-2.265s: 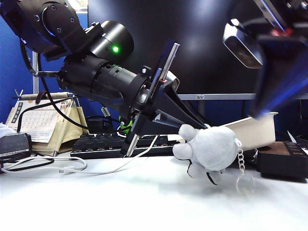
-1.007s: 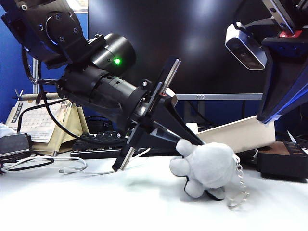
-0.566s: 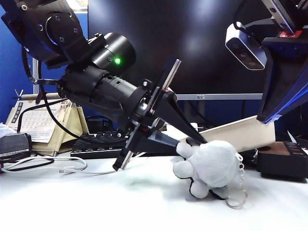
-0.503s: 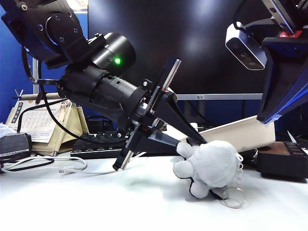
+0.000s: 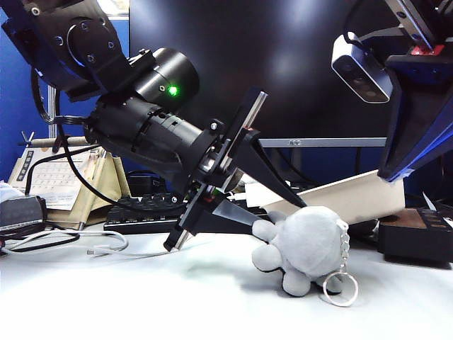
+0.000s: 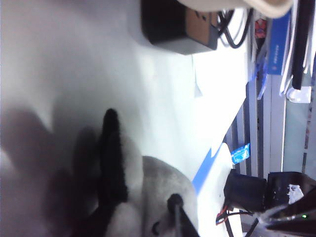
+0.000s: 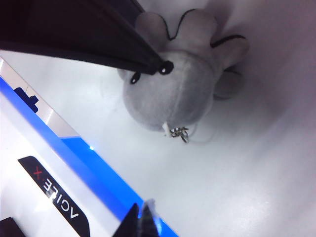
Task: Place the tilting octopus upright.
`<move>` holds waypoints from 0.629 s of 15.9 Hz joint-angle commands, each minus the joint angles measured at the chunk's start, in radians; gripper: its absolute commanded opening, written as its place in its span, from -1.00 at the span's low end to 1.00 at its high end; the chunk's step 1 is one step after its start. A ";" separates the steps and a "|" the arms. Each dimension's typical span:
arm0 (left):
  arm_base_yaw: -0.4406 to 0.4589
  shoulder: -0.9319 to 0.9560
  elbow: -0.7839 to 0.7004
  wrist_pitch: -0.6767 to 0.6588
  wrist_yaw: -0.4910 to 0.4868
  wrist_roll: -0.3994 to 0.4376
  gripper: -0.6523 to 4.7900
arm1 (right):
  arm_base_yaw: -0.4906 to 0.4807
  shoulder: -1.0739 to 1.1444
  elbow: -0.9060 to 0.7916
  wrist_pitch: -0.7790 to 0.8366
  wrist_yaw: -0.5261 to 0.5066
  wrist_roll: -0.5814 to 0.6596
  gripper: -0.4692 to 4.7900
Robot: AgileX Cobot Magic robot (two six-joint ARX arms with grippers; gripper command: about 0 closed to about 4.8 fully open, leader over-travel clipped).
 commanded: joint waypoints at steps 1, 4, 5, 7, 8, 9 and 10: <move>0.004 -0.003 0.003 0.008 -0.004 0.028 -0.08 | 0.000 -0.004 0.003 -0.006 -0.006 -0.011 -0.82; 0.045 -0.003 0.003 -0.006 0.012 0.027 -0.08 | 0.000 -0.004 0.003 -0.006 -0.006 -0.014 -0.82; 0.058 -0.003 0.003 -0.011 0.021 0.027 -0.08 | 0.000 -0.004 0.003 -0.005 -0.006 -0.014 -0.82; 0.095 -0.003 0.003 -0.050 0.023 0.029 -0.08 | 0.000 -0.004 0.003 -0.005 -0.006 -0.014 -0.82; 0.099 -0.003 0.003 -0.057 0.023 0.029 -0.08 | 0.000 -0.004 0.003 -0.003 -0.006 -0.014 -0.82; 0.099 -0.003 0.003 -0.058 0.023 0.034 -0.08 | 0.000 -0.004 0.003 -0.002 -0.006 -0.014 -0.82; 0.099 -0.003 0.003 -0.058 0.023 0.052 -0.08 | 0.000 -0.004 0.003 0.002 -0.006 -0.014 -0.82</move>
